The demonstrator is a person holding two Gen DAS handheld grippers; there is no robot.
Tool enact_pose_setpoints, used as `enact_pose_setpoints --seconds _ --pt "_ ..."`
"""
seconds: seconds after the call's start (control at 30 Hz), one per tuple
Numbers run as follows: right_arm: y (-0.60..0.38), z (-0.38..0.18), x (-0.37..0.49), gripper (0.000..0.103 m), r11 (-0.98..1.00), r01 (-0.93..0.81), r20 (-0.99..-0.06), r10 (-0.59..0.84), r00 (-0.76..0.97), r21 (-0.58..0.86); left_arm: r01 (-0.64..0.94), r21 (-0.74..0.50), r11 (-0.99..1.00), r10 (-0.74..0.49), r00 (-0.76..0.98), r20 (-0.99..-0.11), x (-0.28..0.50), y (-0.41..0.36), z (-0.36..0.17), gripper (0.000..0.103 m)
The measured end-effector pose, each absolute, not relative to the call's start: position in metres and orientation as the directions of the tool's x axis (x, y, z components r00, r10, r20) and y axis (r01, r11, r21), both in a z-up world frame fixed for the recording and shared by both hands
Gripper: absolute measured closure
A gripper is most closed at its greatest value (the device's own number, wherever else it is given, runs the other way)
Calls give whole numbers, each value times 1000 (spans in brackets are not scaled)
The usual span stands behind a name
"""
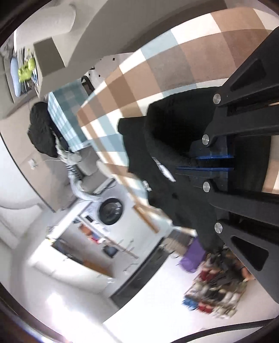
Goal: Fold small clothes
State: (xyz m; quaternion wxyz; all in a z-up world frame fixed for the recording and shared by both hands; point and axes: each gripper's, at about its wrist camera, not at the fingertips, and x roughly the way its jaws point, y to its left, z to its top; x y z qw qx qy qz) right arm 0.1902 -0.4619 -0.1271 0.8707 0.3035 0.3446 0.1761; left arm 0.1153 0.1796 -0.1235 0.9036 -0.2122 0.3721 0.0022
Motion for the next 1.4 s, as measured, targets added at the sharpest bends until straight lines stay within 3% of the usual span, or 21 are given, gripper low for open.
enact_pose_setpoints --seconds 0.43,0.63,0.67,0.73,0.77,0.8,0.9,1.03,1.4 --pt "-482 -115 238 98 638 23 -406 462 788 770 -128 -434 892 -153 817 -556 169 194 -71 98" --pt "-485 -130 303 97 610 151 -451 375 810 778 -149 -440 886 -144 813 -565 239 198 -71 97" --pt "-486 -135 312 92 612 188 -481 359 800 768 -161 -432 887 -136 805 -578 249 197 -74 97" --pt "-489 -143 326 81 613 254 -535 331 777 748 -203 -411 889 -113 771 -627 267 198 -83 91" --pt "-491 -147 328 69 603 272 -546 332 769 750 -213 -412 886 -115 759 -640 271 199 -87 85" --pt "-493 -149 327 65 590 277 -546 343 765 758 -224 -415 882 -115 752 -650 272 200 -90 83" --pt "-491 -150 315 64 612 256 -553 363 750 748 -221 -418 881 -123 747 -654 264 199 -97 76" --pt "-482 -152 293 62 642 228 -571 396 719 732 -195 -419 887 -142 747 -650 248 194 -101 60" --pt "-448 -168 295 58 671 202 -621 472 626 714 -178 -434 883 -188 714 -675 230 185 -112 51"
